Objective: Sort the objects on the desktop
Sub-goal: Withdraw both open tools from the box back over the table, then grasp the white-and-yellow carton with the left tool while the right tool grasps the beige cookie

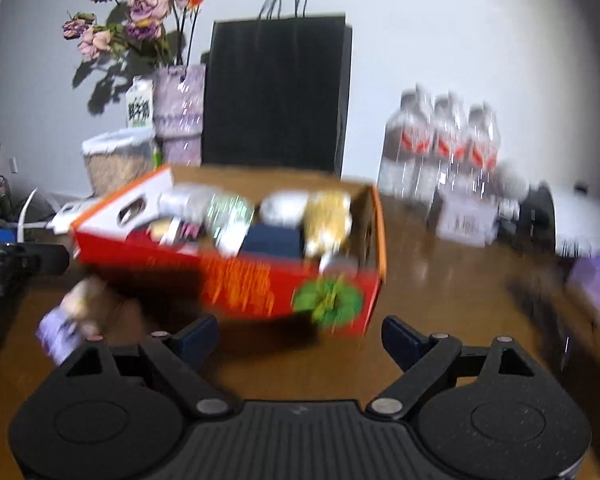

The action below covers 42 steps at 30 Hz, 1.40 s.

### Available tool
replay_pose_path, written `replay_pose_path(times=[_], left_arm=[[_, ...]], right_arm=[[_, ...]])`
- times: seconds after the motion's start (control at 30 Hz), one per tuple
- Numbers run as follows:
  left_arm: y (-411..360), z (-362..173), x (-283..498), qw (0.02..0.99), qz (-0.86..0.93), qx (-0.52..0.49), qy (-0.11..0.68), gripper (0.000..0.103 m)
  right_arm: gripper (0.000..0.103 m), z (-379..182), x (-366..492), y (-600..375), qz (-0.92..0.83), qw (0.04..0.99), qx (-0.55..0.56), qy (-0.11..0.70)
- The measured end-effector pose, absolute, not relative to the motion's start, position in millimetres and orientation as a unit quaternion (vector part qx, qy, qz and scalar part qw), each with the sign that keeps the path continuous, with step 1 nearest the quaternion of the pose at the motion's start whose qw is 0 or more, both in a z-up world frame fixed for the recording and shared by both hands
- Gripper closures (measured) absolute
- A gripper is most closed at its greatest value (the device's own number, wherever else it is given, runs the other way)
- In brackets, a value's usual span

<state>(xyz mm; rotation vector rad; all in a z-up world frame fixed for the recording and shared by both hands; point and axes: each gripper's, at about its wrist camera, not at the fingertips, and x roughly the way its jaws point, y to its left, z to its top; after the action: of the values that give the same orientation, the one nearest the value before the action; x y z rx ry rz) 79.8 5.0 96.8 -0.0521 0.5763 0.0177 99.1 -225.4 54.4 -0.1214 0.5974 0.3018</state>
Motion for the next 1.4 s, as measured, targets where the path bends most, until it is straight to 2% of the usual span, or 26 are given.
replay_pose_path(times=[0.23, 0.7, 1.07, 1.4], left_arm=[[-2.9, 63.9, 13.6, 0.957, -0.015, -0.029, 0.289, 0.000], [-12.3, 20.0, -43.2, 0.952, -0.016, -0.001, 0.305, 0.000], [-3.4, 29.5, -30.9, 0.957, -0.006, 0.003, 0.291, 0.000], [20.4, 32.4, 29.0, 0.956, 0.004, 0.013, 0.294, 0.000]], right_arm=[[0.014, 23.7, 38.6, -239.2, 0.157, 0.933, 0.006, 0.325], [0.014, 14.3, -27.3, -232.4, 0.163, 0.939, -0.020, 0.303], [0.014, 24.0, -8.8, -223.6, 0.175, 0.937, -0.025, 0.302], [0.014, 28.2, 63.9, -200.1, 0.206, 0.924, -0.023, 0.321]])
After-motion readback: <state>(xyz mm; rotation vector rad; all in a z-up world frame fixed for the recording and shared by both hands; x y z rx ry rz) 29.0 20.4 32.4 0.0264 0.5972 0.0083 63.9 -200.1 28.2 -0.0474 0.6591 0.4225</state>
